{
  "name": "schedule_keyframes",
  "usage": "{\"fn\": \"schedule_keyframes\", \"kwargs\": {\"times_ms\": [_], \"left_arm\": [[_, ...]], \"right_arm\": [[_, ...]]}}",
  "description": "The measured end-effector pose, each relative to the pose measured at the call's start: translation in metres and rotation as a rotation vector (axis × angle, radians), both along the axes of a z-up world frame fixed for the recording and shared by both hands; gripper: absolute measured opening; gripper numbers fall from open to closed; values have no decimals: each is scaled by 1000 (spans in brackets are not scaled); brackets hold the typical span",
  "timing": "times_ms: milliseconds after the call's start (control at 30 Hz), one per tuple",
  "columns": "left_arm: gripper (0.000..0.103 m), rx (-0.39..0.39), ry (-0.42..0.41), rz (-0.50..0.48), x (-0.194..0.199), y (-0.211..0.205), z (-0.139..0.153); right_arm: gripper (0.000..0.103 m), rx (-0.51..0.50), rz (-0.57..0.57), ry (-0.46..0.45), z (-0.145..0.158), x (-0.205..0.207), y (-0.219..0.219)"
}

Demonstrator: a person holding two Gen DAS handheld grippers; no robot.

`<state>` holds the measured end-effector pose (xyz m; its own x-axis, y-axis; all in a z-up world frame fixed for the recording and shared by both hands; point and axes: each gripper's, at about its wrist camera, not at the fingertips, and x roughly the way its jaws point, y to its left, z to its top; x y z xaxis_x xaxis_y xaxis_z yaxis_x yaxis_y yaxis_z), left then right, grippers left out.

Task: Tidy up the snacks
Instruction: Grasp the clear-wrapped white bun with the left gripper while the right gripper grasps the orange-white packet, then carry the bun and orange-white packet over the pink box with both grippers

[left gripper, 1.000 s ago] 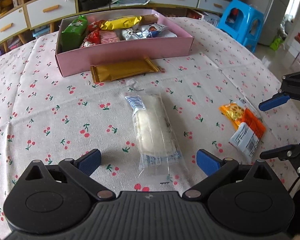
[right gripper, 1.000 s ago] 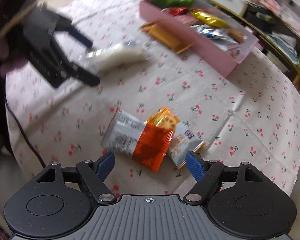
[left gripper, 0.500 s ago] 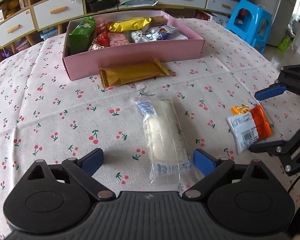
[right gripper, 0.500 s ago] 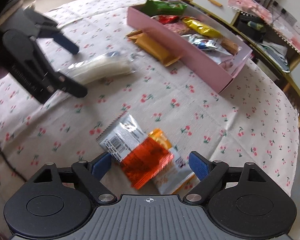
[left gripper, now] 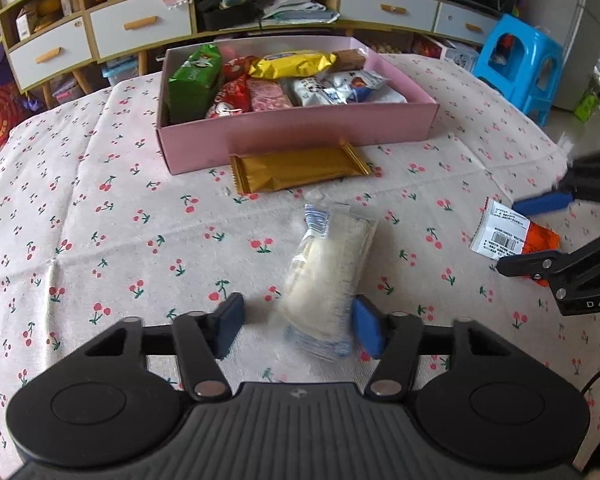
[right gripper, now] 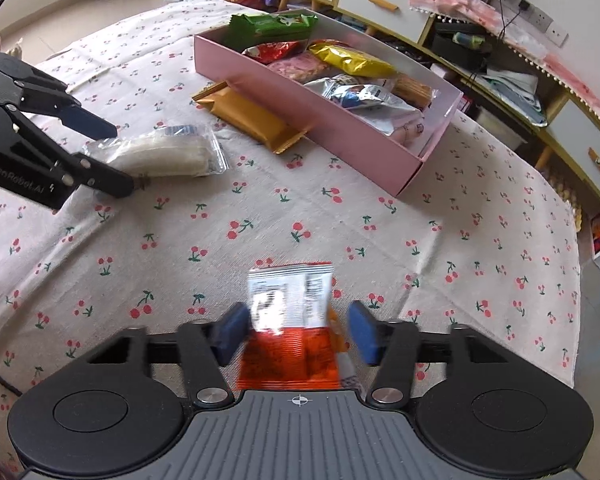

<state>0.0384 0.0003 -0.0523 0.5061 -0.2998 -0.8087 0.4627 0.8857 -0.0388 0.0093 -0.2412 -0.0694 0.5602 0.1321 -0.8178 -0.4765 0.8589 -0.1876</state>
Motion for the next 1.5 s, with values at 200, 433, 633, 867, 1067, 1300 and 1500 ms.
{"fn": "schedule_keyframes", "kwargs": {"times_ms": [200, 433, 633, 867, 1067, 1300, 1500], "left_arm": [[38, -25, 27, 41, 7, 8, 4], [34, 2, 16, 102, 10, 15, 6], [36, -4, 21, 141, 16, 23, 4], [44, -11, -23, 96, 18, 22, 2], [41, -7, -40, 56, 23, 20, 1], [31, -11, -21, 26, 23, 17, 5], [30, -67, 15, 45, 25, 21, 15]], "right_arm": [[40, 51, -31, -3, 7, 1, -6], [40, 175, -108, 10, 18, 10, -13], [40, 249, -189, 52, 17, 26, -3], [40, 250, -206, 72, 7, 40, 21], [40, 185, -186, 61, -2, 41, 34], [40, 197, -219, 66, 2, 43, 31], [40, 275, -277, 69, 14, 45, 18]]}}
